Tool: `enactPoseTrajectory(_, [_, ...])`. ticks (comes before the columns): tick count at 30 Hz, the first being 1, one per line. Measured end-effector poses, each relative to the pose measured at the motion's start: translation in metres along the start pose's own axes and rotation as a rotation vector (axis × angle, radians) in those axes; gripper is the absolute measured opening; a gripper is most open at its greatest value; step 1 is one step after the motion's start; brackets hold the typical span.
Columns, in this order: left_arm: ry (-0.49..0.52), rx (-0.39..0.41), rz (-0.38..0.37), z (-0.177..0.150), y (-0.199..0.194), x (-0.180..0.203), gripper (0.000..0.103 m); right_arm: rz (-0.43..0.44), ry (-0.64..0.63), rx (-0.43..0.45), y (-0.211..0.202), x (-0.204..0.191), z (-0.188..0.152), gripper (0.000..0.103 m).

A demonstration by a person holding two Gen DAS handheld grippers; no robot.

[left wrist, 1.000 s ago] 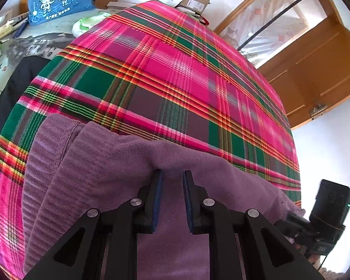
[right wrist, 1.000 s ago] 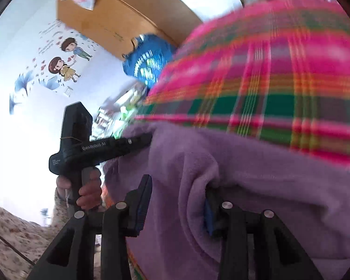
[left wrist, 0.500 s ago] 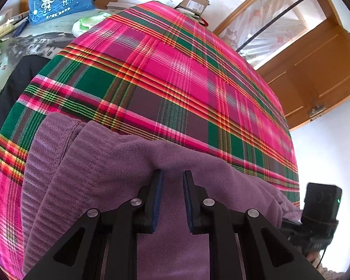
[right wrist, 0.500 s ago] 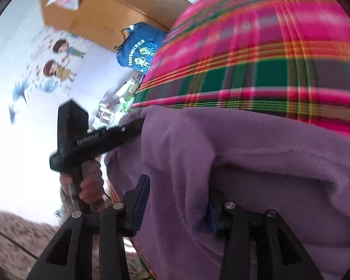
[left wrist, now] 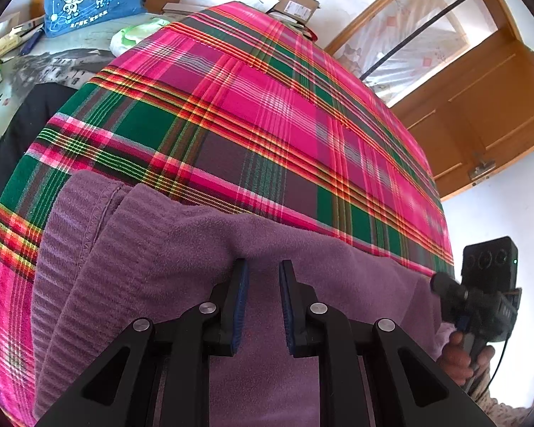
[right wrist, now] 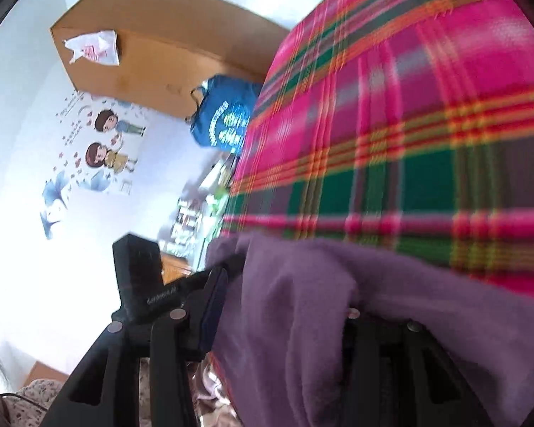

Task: Fold clothes
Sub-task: 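Grasp the folded purple garment edge with the right gripper and lift it, then lift the purple garment edge with the right gripper toward the left gripper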

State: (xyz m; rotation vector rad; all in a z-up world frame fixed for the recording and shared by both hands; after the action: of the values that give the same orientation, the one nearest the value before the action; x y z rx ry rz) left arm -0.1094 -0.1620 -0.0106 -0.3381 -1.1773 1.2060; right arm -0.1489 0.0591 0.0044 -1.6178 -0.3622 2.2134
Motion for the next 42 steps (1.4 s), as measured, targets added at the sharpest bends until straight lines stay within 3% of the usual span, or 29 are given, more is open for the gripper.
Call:
enactPoseTrajectory(10, [-0.007, 0.002, -0.008, 0.000, -0.001, -0.002, 0.018, -0.004, -0.038, 0.060, -0.023, 0.001, 0.028, 0.045])
enactPoseTrajectory(22, [-0.013, 0.002, -0.017, -0.001, -0.001, -0.003, 0.018, -0.085, -0.173, -0.030, -0.006, -0.011, 0.048, 0.045])
enactPoseTrajectory(28, [-0.023, -0.002, -0.018, 0.000, 0.000, -0.003, 0.018, -0.102, -0.281, -0.068, -0.011, -0.022, 0.032, 0.046])
enactPoseTrajectory(34, [-0.037, 0.002, 0.006, 0.002, -0.002, 0.001, 0.018, -0.179, -0.320, -0.133, -0.021, -0.017, 0.015, 0.046])
enactPoseTrajectory(38, [0.006, 0.030, 0.039, 0.003, -0.006, 0.011, 0.018, -0.149, -0.358, -0.174, -0.033, -0.022, 0.001, 0.046])
enactPoseTrajectory(42, [0.034, 0.043, 0.026, 0.007, -0.006, 0.023, 0.018, -0.111, -0.358, -0.230, -0.037, -0.024, -0.013, 0.046])
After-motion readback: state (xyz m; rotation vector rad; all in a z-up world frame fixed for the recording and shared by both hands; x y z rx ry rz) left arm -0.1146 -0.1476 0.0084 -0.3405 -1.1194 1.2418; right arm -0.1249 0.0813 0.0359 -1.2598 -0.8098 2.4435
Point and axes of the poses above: each gripper's, at about its wrist camera, not at the fingertips, and y roughly the way its jaws point, x to its right, z to its top, the point moved 1 cm from there along y, roughly the way its jaws point, and after that the axes turned 4 degrees about x, right-handed, at the moved point
